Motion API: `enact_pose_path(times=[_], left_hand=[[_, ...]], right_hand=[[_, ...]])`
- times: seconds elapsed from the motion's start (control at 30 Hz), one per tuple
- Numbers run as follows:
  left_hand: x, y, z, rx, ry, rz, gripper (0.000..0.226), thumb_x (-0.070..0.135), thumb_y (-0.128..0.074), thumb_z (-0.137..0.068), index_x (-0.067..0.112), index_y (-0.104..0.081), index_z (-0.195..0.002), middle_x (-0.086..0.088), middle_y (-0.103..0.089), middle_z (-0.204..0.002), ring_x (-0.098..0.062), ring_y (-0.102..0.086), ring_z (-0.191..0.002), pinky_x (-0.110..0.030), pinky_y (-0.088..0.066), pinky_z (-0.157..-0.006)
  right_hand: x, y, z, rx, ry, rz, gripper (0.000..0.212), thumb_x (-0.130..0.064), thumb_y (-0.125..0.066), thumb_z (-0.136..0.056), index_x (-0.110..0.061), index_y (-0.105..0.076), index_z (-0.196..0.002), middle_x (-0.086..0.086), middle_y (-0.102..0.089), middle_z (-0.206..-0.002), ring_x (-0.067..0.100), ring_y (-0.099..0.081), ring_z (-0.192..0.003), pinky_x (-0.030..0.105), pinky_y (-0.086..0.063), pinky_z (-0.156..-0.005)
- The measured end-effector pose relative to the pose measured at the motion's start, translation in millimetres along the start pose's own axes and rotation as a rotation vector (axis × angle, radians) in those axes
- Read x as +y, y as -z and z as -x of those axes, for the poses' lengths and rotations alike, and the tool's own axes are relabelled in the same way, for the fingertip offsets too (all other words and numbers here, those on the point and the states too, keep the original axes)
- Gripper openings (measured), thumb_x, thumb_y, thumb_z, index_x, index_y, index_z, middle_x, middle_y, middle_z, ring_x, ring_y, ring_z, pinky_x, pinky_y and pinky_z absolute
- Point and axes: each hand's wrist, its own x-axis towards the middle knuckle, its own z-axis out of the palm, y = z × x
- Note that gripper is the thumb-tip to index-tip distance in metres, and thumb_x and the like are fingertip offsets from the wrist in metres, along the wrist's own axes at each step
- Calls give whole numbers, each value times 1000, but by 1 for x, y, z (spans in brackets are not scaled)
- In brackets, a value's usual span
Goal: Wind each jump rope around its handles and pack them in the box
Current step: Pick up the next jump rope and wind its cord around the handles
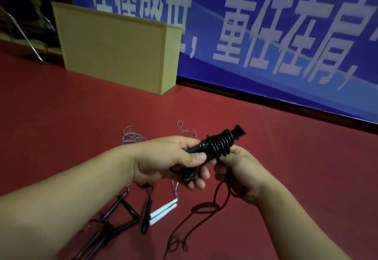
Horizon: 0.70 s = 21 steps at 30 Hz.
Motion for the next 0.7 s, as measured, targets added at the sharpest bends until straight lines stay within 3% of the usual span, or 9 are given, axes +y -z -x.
enact_pose_path(times=[0.13,0.23,0.3,0.4,0.5,0.57,0.7], left_hand=[[4,2,-2,315,-10,47,15,16,-48,-102,6,-60,-102,-7,-67,-77,-18,-65,-63,-27,-54,-56],[-16,15,-7,603,17,-75,16,20,-49,-102,7,-58,-98,-6,-61,-72,-14,-59,-52,-25,-47,-45],[-28,27,-7,674,76,-252,17,23,-50,-102,10,-58,-93,-5,-61,-72,-14,-59,-52,-26,-45,-45],[-30,40,-5,674,109,-342,22,25,-51,-101,11,-58,-86,-3,-62,-69,-12,-60,-52,-25,-44,-45],[-29,48,-3,701,79,-427,22,24,-53,-99,12,-56,-80,-3,-61,-65,-12,-59,-48,-24,-42,-49],[-35,55,1,732,66,-527,23,24,-55,-98,14,-56,-77,0,-60,-60,-10,-57,-46,-24,-42,-54],[-44,67,9,783,56,-822,22,32,-57,-95,21,-53,-77,6,-57,-62,-10,-50,-53,-26,-34,-51]], right_hand=[[1,-22,-3,-15,-155,-94,14,-14,-51,-99,-15,-64,-94,0,-57,-68,9,-44,-52,24,-34,-52],[9,-39,-3,-111,-304,-127,17,-14,-52,-98,-18,-67,-105,-2,-56,-71,11,-52,-59,39,-44,-75],[13,-49,-5,-132,-337,-119,15,-13,-52,-97,-15,-64,-105,-1,-55,-71,13,-55,-62,44,-44,-83],[17,-58,-11,-57,-358,-102,13,-8,-53,-95,-11,-62,-103,1,-50,-69,14,-52,-58,35,-55,-69],[16,-62,-14,39,-336,-25,10,-7,-53,-93,-10,-60,-99,1,-49,-64,12,-42,-49,24,-41,-49],[16,-63,-14,63,-322,55,7,-10,-54,-93,-10,-60,-94,1,-52,-62,11,-39,-46,22,-32,-46],[19,-67,-12,112,-267,249,18,-16,-57,-95,0,-65,-93,2,-55,-61,11,-41,-45,20,-29,-41]])
